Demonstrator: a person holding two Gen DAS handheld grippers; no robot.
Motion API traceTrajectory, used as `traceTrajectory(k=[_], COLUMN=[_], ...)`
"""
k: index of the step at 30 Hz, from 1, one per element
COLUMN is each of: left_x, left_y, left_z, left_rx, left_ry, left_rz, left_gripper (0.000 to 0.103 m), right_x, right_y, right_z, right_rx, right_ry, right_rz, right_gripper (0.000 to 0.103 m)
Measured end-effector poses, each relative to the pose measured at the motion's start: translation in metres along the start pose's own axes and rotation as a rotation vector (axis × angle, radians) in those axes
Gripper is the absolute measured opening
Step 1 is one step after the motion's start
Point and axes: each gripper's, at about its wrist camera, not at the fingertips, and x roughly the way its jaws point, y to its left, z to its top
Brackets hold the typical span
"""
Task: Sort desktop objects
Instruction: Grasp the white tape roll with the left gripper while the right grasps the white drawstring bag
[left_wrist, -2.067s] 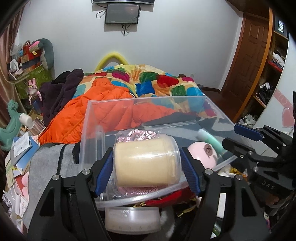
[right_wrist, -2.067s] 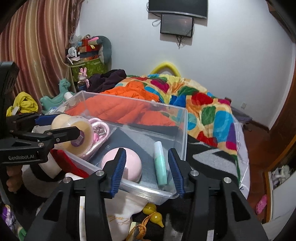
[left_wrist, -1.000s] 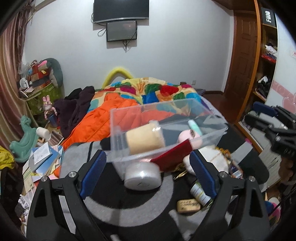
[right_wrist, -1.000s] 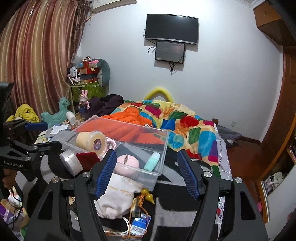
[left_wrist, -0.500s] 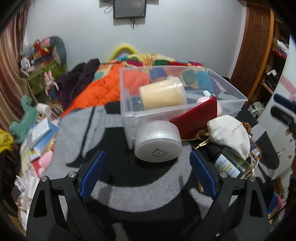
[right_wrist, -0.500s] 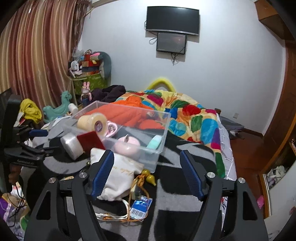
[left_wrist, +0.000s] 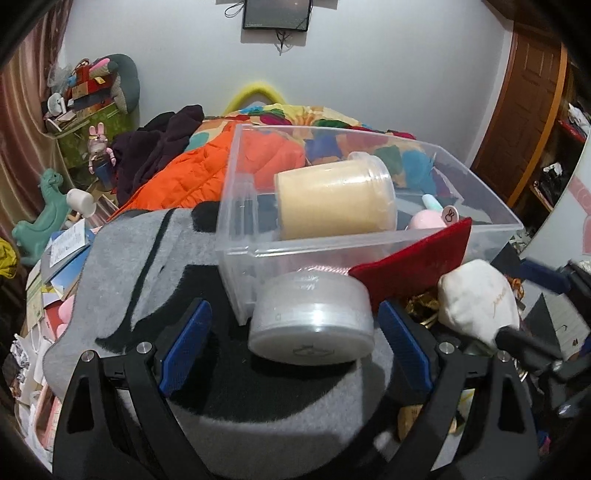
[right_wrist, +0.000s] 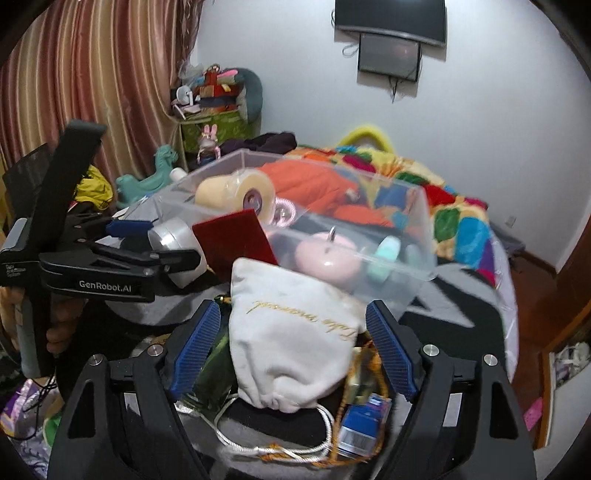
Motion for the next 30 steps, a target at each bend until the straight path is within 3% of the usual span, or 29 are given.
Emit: traceTrajectory(k=[12, 21, 23, 26, 30], left_x=[0.016, 0.016, 0.015, 0.015, 0.008], left_y=[0.007, 0.009, 0.008, 0.006, 0.007], left_z=[-0.005, -0.006, -0.007, -0.007, -0.009], left_rx=[-0.069, -0.078, -0.075, -0.067, -0.075], left_ry=[0.028, 0.025, 0.021, 0.017, -0.019], left_rz=[-0.042, -0.051, -0.050, -0.049, -0.033], left_gripper=[0.093, 0.092, 0.090, 0.078, 0.071], right_x=[0.021, 0.035, 0.038, 0.044, 0.046], right_y=[-0.024, -0.013, -0.009, -0.009, -0.010], right_z=[-0.005, 0.004, 0.005, 0.009, 0.008], right_rx=[0.144, 0.145, 0.139, 0.124, 0.120], right_ry=[0.095, 0.148, 0.163, 0.178, 0.185], right_rz=[0.128, 0.112, 0.097, 0.082, 0.057], right_gripper=[0.078, 0.081, 0.082, 0.082, 0.074])
